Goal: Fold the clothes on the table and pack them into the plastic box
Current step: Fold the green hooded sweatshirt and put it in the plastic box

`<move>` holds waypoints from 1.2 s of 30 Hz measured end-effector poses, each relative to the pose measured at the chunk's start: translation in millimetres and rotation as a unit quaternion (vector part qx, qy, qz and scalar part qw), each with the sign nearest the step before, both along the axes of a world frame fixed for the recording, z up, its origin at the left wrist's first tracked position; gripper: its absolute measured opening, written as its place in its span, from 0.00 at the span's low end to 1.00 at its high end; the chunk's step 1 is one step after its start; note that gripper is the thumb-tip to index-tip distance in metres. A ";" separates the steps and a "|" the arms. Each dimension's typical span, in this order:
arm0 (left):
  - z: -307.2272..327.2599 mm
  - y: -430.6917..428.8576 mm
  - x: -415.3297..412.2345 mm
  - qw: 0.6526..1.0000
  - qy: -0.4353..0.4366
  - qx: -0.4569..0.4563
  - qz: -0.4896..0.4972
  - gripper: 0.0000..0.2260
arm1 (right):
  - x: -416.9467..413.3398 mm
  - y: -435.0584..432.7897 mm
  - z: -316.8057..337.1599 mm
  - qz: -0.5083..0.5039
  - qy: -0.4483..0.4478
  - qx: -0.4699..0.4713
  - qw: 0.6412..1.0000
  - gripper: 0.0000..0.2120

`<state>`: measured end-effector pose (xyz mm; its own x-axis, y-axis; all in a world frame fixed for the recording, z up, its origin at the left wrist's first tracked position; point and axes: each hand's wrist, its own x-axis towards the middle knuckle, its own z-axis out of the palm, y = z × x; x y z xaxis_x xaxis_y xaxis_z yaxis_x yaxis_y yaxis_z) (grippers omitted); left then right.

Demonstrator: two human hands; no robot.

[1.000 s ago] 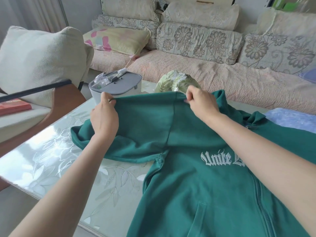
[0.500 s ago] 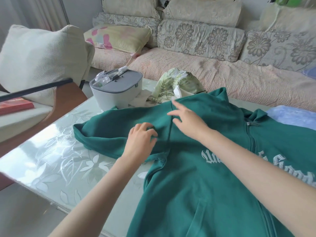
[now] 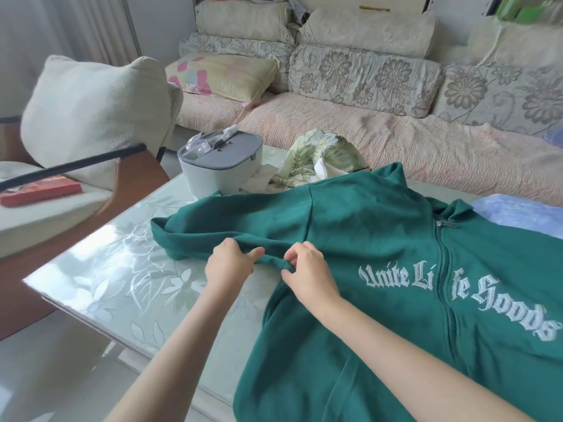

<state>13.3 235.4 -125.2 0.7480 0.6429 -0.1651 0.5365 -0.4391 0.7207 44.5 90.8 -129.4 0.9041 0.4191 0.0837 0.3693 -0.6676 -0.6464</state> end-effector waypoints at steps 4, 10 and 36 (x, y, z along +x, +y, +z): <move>-3.3 -4.3 2.2 0.977 -0.151 -0.131 0.069 0.22 | -6.1 19.7 4.1 -0.018 0.003 0.119 0.993 0.05; 9.5 22.1 10.7 0.911 -0.303 -0.245 0.135 0.13 | -3.5 25.4 -14.2 0.093 0.065 0.017 0.993 0.10; -12.8 -86.1 49.8 0.875 -0.088 0.392 -0.270 0.24 | 41.7 -162.6 -11.7 0.048 0.018 -0.317 0.947 0.35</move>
<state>63.1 149.3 -138.1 0.9471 0.0505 0.3171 0.0080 -0.9910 0.1339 86.2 -71.9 -141.1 0.8571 0.4547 -0.2422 0.4329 -0.8905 -0.1397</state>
